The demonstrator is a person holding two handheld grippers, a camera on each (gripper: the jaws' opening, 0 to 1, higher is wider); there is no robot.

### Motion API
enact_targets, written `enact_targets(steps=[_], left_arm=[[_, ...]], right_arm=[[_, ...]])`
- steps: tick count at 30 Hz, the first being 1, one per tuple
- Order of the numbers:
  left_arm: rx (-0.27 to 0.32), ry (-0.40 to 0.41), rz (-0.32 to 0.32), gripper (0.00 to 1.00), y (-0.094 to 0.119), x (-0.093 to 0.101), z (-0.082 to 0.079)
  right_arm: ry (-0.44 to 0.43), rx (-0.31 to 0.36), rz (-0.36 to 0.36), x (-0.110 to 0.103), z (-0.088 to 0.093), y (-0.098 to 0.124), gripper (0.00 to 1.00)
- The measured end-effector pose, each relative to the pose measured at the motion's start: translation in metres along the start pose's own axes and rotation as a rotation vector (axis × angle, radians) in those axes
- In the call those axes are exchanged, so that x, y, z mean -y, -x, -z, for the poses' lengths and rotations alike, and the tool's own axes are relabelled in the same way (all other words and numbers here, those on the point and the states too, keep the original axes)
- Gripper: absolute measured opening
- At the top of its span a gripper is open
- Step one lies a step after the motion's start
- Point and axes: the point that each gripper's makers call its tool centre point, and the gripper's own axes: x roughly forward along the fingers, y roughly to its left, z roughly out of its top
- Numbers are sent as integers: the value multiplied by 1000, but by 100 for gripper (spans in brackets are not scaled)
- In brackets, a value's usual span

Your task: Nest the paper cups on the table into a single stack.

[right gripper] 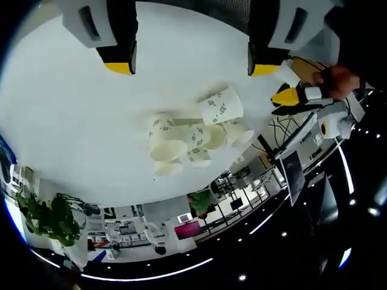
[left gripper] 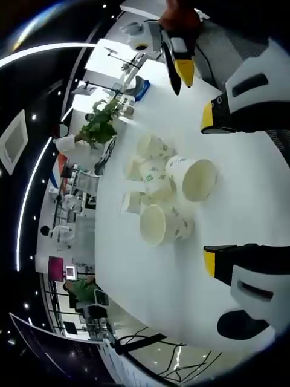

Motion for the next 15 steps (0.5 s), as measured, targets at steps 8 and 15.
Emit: enact_targets(steps=[8,15], left_arm=[[27,-1,-7,74,2,1,-7],[63,5,-13,73,5,-1,-14]], right_arm=[[0,43,7,2,-10,3,77],[15,60,13,-3,-15,4,78]])
